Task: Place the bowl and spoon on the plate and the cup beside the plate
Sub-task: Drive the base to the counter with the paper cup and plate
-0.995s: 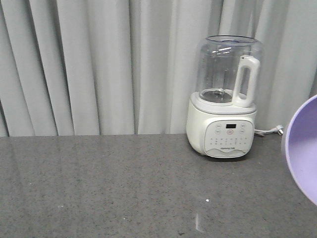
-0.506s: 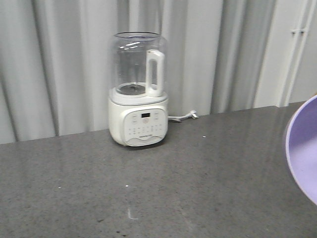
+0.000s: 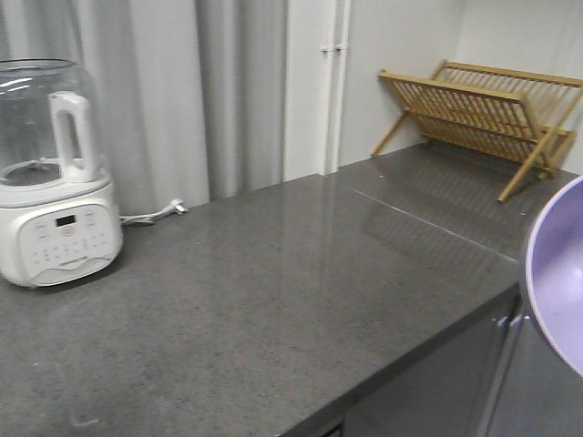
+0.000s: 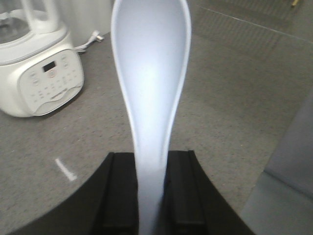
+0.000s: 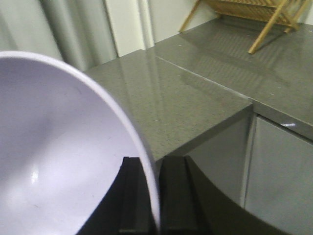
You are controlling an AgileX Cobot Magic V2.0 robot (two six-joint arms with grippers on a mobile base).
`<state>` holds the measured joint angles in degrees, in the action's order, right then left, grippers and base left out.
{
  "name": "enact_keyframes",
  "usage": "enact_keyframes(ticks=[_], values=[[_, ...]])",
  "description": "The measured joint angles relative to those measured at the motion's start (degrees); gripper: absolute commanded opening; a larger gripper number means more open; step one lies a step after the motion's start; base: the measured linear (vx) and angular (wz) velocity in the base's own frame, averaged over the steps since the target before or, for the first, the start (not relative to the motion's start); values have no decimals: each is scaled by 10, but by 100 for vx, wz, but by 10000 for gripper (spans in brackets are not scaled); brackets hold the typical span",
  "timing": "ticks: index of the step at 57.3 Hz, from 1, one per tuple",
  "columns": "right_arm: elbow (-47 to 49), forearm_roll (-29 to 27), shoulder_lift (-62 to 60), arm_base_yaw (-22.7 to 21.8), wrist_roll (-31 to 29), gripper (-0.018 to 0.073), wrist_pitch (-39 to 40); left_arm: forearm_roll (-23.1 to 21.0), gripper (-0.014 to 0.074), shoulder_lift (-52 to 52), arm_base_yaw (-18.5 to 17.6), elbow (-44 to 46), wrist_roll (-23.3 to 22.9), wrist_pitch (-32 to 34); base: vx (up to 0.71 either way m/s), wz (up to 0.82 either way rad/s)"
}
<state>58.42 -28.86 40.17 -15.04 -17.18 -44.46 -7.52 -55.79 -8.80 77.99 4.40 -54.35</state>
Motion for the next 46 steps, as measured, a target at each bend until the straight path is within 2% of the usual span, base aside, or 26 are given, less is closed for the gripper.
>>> enact_keyframes(ticks=[46], values=[[0,0,0,0,0,-11,-1,0,-3,0,0,0,0,0,7,-48]])
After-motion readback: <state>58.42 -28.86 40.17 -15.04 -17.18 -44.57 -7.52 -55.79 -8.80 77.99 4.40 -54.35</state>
